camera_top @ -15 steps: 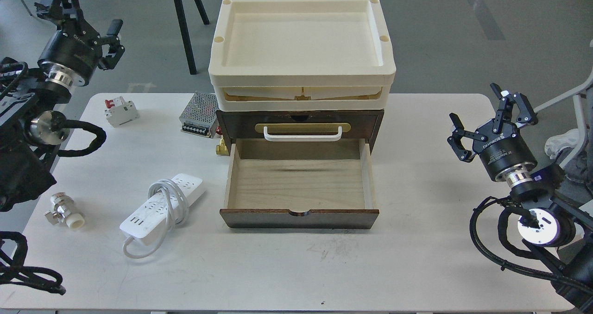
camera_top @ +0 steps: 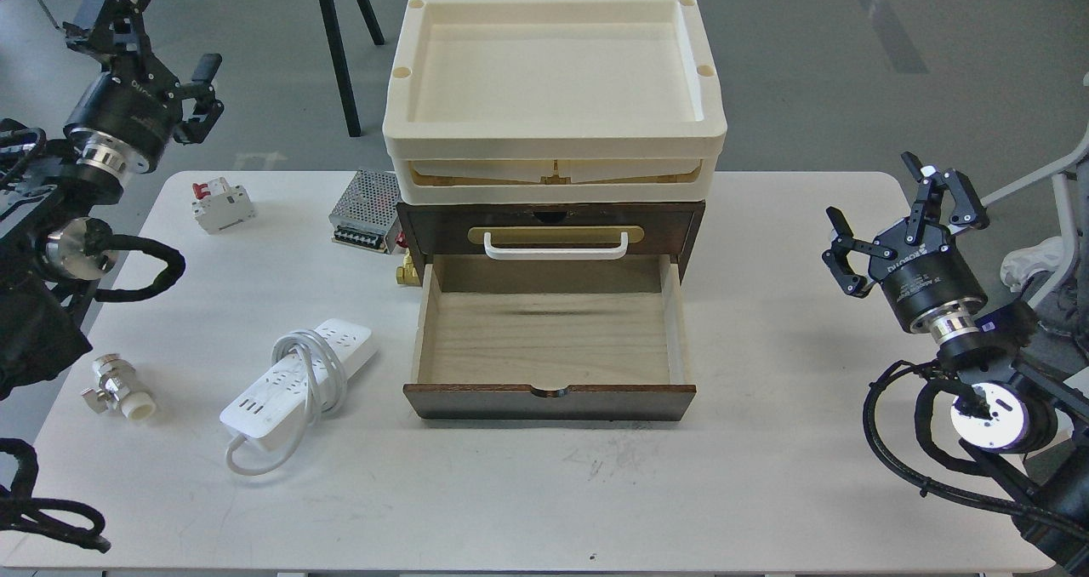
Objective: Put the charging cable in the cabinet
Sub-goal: 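Move the left gripper forward toward the white power strip, then lower the left gripper onto the white power strip and close it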
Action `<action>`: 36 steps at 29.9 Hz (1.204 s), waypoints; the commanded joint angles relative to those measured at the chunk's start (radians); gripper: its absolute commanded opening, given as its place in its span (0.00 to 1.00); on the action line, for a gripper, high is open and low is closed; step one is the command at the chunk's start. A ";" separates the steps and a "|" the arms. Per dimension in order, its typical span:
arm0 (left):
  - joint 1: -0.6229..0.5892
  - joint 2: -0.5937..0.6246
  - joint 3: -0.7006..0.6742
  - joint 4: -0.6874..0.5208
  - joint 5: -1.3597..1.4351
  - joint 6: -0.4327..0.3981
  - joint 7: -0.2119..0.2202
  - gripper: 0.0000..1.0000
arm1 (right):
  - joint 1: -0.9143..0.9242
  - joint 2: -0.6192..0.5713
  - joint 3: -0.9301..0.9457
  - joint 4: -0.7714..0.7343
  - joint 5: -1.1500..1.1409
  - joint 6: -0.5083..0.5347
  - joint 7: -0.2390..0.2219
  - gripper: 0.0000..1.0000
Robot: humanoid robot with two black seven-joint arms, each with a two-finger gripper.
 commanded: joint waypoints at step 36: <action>-0.007 0.392 0.588 -0.556 1.343 0.044 0.000 0.99 | 0.000 0.000 -0.003 -0.002 0.000 0.000 0.000 0.99</action>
